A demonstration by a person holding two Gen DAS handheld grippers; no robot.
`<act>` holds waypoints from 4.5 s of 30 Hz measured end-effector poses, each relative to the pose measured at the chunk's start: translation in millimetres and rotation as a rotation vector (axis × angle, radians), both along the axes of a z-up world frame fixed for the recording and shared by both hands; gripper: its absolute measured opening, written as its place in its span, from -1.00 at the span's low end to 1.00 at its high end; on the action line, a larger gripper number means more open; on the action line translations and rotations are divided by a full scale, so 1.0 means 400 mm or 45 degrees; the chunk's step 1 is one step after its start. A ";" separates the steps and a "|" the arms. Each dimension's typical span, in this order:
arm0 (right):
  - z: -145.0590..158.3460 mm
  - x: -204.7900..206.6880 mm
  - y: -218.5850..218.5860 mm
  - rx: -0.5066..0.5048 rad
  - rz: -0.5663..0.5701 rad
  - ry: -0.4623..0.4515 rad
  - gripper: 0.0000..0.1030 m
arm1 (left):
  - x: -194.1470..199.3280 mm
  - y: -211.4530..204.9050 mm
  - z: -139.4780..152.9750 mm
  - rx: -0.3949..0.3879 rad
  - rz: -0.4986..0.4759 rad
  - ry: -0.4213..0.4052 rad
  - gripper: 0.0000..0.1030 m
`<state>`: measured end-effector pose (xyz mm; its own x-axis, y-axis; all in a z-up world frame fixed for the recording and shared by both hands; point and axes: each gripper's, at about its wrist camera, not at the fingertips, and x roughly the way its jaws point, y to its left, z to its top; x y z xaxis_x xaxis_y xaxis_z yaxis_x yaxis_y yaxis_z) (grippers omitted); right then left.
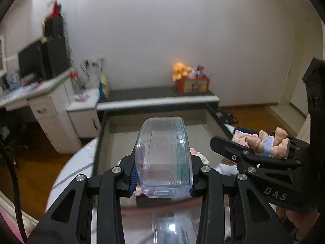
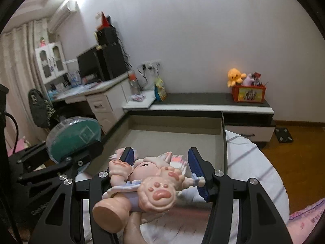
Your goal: Organize rigid objects
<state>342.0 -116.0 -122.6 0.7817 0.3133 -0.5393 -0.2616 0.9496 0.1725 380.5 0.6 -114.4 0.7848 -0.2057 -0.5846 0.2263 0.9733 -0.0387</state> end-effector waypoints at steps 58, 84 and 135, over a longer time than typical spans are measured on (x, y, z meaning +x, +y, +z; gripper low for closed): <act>0.307 -0.788 -0.010 -0.173 -0.312 -0.465 1.00 | -0.791 0.050 0.295 0.024 0.125 -0.582 0.99; 0.152 -0.670 -0.001 -0.188 -0.278 -0.257 1.00 | -0.640 0.069 0.094 -0.014 0.067 -0.247 1.00; -0.145 -0.414 0.082 -0.214 -0.122 0.128 1.00 | -0.402 0.161 -0.234 -0.003 0.102 0.274 -0.41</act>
